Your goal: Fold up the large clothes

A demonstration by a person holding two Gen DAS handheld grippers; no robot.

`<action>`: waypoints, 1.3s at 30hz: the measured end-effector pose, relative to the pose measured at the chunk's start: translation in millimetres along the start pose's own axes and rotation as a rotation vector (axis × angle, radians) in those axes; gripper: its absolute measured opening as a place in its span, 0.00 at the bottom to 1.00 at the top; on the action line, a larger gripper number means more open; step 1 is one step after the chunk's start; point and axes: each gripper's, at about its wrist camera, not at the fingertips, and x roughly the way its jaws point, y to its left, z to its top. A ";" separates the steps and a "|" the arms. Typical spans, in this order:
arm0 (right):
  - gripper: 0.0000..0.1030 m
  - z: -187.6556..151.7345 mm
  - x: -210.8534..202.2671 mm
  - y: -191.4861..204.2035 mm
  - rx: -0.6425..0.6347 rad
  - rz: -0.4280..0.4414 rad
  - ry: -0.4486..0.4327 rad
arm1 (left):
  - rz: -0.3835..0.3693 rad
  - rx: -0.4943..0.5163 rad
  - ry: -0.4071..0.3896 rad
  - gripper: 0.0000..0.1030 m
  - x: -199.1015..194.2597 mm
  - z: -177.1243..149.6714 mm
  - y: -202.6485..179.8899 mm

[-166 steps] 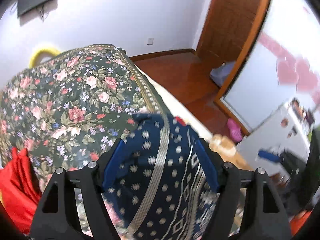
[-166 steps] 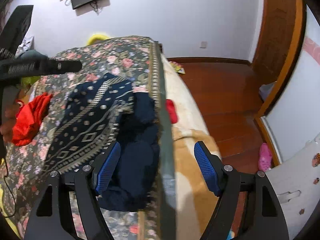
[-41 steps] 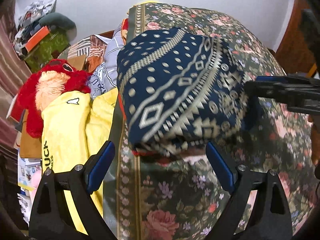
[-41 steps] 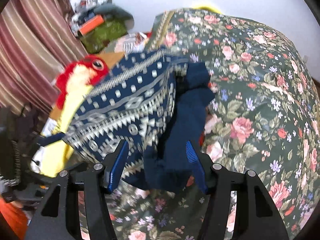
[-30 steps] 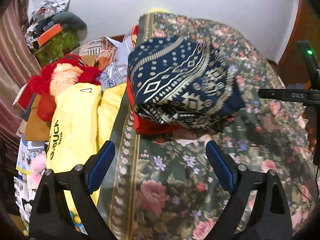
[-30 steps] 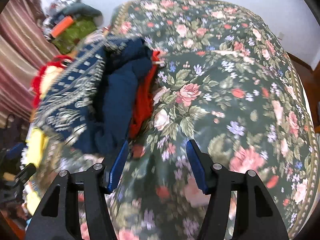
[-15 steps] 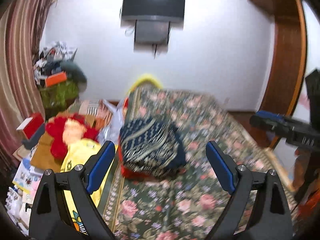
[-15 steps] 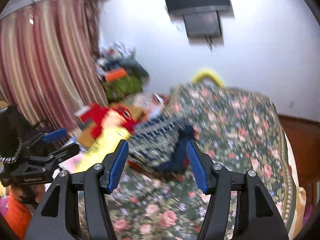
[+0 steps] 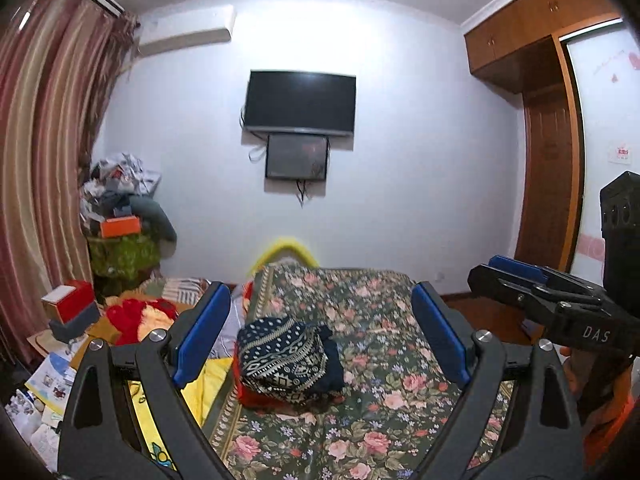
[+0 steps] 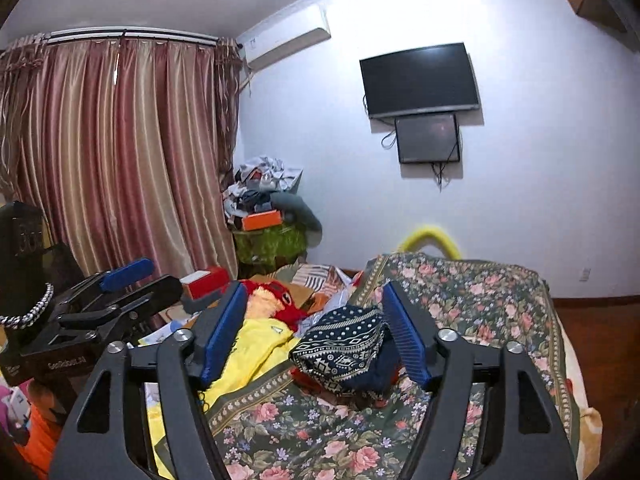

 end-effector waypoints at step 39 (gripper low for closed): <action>0.97 -4.2 -5.9 1.4 -0.005 -0.022 0.004 | 0.064 -0.003 -0.025 0.98 -23.0 -10.9 -4.4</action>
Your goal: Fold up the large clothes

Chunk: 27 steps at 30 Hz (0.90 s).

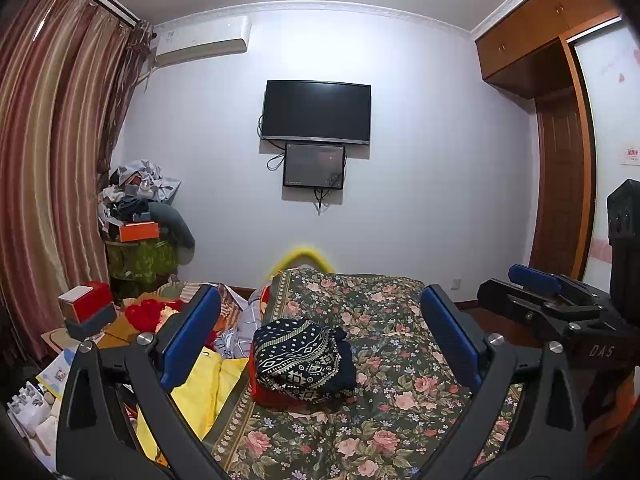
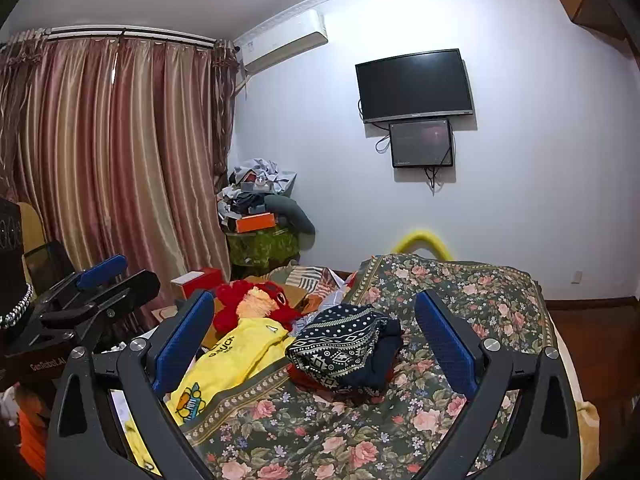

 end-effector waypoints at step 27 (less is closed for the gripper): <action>0.98 5.3 -5.2 -3.7 0.007 -0.020 -0.009 | -0.020 -0.026 0.038 1.00 11.4 -4.9 3.7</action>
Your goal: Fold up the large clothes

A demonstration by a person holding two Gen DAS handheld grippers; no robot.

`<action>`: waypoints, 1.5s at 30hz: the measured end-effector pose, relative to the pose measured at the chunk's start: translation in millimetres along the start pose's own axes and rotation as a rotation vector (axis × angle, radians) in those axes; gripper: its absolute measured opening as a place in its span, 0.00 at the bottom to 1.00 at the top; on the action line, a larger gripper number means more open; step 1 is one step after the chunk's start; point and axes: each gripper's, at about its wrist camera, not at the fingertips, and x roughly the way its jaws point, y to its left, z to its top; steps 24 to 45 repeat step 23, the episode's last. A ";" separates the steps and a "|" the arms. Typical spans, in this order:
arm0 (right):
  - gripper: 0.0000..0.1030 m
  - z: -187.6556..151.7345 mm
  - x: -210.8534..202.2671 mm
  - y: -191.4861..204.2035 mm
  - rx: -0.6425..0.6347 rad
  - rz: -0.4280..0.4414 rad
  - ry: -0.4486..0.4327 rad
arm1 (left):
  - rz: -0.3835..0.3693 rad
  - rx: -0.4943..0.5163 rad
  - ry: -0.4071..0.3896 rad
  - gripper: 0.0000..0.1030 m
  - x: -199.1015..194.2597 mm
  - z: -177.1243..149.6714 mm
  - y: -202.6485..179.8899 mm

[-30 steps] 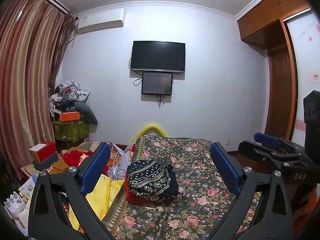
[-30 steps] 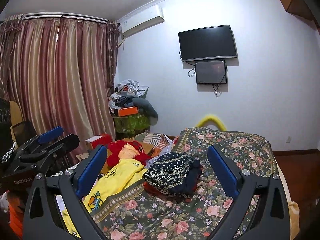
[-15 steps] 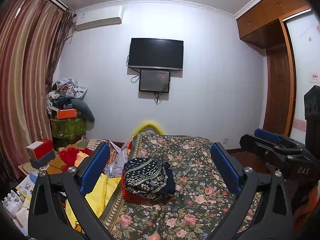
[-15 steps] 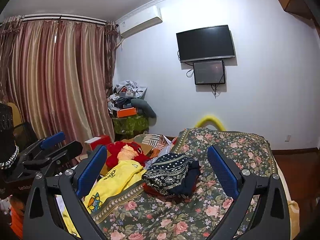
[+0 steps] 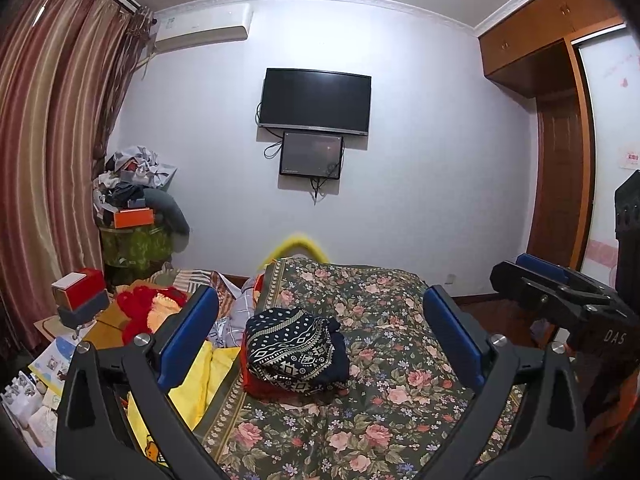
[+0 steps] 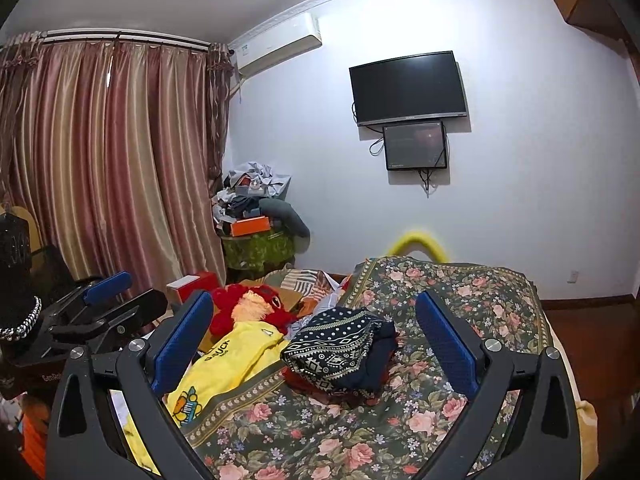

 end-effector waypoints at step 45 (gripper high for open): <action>1.00 -0.1 1.3 0.0 0.001 -0.020 0.003 | -0.004 -0.011 0.017 1.00 1.6 -2.6 2.5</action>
